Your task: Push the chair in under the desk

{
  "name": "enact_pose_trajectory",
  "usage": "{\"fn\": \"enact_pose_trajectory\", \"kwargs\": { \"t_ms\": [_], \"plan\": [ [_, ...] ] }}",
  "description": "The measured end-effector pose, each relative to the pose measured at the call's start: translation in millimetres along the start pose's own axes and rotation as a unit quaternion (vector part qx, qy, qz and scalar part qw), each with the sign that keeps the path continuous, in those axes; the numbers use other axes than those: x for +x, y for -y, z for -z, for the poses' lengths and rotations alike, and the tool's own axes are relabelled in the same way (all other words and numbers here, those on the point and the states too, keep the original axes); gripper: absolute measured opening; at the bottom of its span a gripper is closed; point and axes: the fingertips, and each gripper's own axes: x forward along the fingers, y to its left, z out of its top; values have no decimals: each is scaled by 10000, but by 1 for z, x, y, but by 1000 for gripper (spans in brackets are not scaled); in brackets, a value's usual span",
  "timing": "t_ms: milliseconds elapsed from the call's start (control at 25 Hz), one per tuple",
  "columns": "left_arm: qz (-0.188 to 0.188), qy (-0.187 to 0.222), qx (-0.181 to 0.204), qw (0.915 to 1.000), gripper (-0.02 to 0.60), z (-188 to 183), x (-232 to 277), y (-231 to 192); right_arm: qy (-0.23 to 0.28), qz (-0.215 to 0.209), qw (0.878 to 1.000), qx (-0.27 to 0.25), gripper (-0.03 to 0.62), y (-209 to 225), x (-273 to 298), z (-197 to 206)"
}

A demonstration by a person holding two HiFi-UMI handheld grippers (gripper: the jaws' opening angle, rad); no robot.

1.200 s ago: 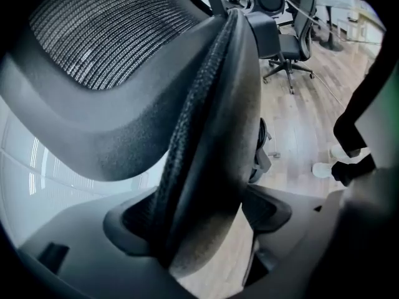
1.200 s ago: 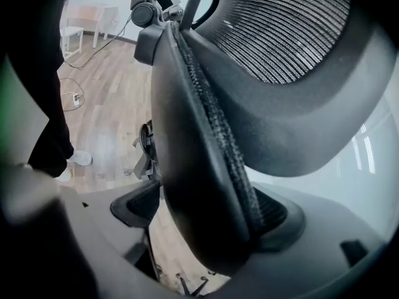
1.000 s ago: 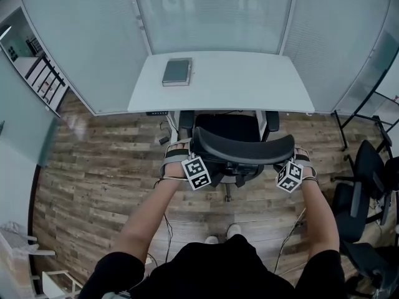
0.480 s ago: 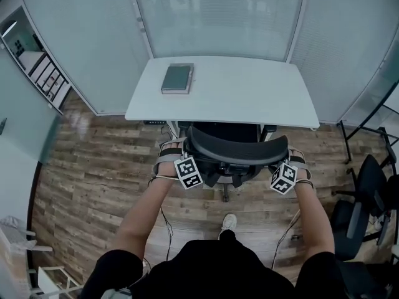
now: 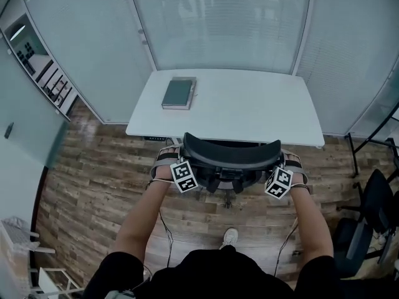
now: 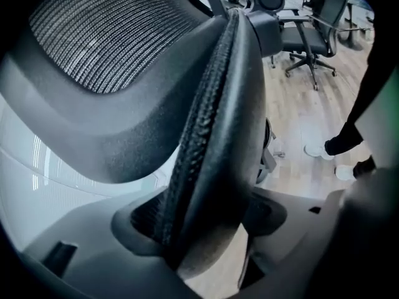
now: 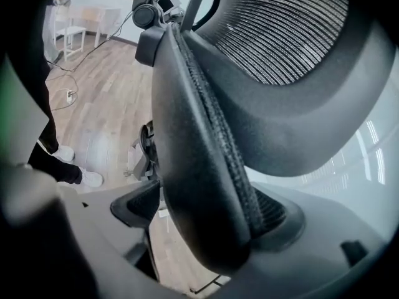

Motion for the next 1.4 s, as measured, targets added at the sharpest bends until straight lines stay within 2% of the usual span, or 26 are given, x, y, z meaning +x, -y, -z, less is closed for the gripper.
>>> {"fn": "enact_pose_trajectory", "kwargs": {
  "t_ms": [360,600,720,840,880,960,1320,1400],
  "plan": [
    [-113,-46,-123,9998,348,0,26,-29,104,101,9999,-29,443,34,32,-11],
    [17,-97,-67,9999,336,-2,44,-45,114,52,9999,-63,443,54,51,-15],
    [199,-137,-36,9997,368,-3,53,-51,120,45,9999,-83,443,64,62,-17],
    [233,-163,-30,9996,372,-3,62,-58,74,-13,9999,-119,440,71,69,-18],
    [214,-159,-16,9996,373,-2,64,-61,68,-27,9999,-127,413,70,69,-19],
    [151,-122,-3,9998,373,0,69,-69,83,-27,9999,-81,433,70,70,-25],
    [-118,62,-166,9998,363,3,77,-84,303,139,9994,-4,412,74,71,-36],
    [-165,39,-163,9997,353,5,75,-87,348,234,9991,-20,380,77,71,-39]
  ]
}}
